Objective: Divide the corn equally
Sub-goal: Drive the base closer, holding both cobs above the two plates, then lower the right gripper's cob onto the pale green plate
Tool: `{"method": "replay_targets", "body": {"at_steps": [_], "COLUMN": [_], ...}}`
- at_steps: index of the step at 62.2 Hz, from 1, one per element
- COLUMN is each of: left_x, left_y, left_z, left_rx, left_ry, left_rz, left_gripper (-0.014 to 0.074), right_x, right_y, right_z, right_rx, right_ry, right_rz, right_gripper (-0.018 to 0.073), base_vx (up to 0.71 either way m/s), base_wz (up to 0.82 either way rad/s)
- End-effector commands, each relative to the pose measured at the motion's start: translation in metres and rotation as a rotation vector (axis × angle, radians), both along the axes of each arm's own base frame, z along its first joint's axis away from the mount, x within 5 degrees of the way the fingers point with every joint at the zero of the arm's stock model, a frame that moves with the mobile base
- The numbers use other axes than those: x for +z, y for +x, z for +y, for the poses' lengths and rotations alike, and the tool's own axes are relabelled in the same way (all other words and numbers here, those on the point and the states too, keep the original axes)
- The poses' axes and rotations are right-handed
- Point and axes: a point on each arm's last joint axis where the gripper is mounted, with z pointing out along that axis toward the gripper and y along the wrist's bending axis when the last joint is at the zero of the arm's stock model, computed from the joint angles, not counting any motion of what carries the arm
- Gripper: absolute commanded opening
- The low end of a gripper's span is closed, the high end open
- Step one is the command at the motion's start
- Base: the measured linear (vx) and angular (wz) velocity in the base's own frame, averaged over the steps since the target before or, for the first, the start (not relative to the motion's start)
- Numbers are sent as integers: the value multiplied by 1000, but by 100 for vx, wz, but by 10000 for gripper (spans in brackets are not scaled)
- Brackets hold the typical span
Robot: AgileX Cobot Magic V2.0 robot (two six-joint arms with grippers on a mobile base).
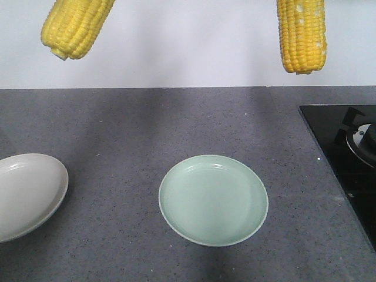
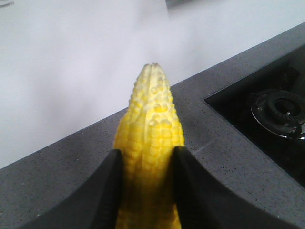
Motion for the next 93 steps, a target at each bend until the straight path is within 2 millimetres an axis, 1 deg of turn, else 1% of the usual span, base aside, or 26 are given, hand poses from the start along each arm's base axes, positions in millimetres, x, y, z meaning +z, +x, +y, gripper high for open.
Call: {"method": "replay_targets", "body": {"at_steps": [1,23,29,36,40,43,49,52,56,59,64,69,76,85,93], "left_x": [20,20,20,20,20,20,20,20,20,20,20,20,20,20,20], "left_y": [-17,-16,-17,-17,-17,-17,-17,-17,-17,-18,-17,-15,-12,-11,-10], "left_z": [7,7,7,7,7,7,7,7,8,8,10,14,19,21,24], "left_rx": [-7,-7,-8,-8,-7,-8,-7,-6,-5,-5,12,52,94,116,140], "left_ry": [-54,-56,-57,-57,-56,-55,-54,-53,-53,-54,-40,-6,29,48,68], "left_rz": [-83,-86,-86,-86,-84,-82,-83,-83,-84,-86,-94,-112,-131,-140,-151], "left_gripper": [-6,-6,-6,-6,-6,-6,-6,-6,-6,-6,-6,-6,-6,-6,-6], "right_x": [24,24,23,17,9,1,-20,-35,-53,-70,-101,-128,-156,-173,-181], "right_y": [-16,-17,-19,-17,-13,-7,3,13,22,28,41,50,61,70,74], "right_z": [1,1,2,13,26,36,66,84,102,118,134,143,147,149,150], "right_rx": [-12,-11,12,84,148,196,321,373,411,437,435,401,343,329,319], "right_ry": [59,65,73,58,48,39,16,-2,-47,-106,-238,-356,-482,-513,-507], "right_rz": [-94,-93,-61,-23,10,44,121,167,207,243,306,383,464,509,548], "right_gripper": [-6,-6,-6,-6,-6,-6,-6,-6,-6,-6,-6,-6,-6,-6,-3], "base_vx": [0,0,0,0,0,0,0,0,0,0,0,0,0,0,0], "base_wz": [0,0,0,0,0,0,0,0,0,0,0,0,0,0,0]}}
